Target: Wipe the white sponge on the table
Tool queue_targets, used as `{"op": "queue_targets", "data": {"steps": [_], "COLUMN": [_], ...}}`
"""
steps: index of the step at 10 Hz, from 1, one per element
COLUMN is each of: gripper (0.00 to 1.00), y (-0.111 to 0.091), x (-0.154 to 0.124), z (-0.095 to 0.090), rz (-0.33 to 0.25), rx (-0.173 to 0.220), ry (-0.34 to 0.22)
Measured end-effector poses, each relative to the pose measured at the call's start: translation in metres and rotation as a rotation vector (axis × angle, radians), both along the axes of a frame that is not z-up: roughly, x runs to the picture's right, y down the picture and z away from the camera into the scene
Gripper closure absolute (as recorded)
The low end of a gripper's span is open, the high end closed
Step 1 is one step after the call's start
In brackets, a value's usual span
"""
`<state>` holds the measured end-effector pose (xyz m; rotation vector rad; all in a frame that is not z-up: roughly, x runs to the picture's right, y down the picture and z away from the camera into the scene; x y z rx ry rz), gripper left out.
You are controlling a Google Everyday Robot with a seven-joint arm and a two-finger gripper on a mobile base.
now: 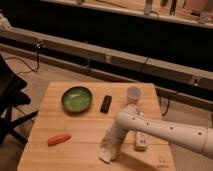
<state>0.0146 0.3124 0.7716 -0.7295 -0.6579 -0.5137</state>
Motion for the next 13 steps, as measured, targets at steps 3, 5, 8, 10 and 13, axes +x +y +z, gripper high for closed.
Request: {"op": "queue_targets", "data": {"steps": [3,5,8,10,13], "gripper": [0.94,0.94,0.94,0.94,0.94], "y": [-0.006,-0.022,-0.025,-0.025,-0.036], "x": [0.001,-0.002,-0.003,-0.005,-0.011], "z": [0.004,0.015,0.017,0.017,0.025], "rz": [0.000,-0.003,-0.002,-0.009,-0.001], "rx": [0.005,0.008,0.009,0.014,0.019], "ry": [0.000,-0.003,-0.003,-0.005,-0.003]}}
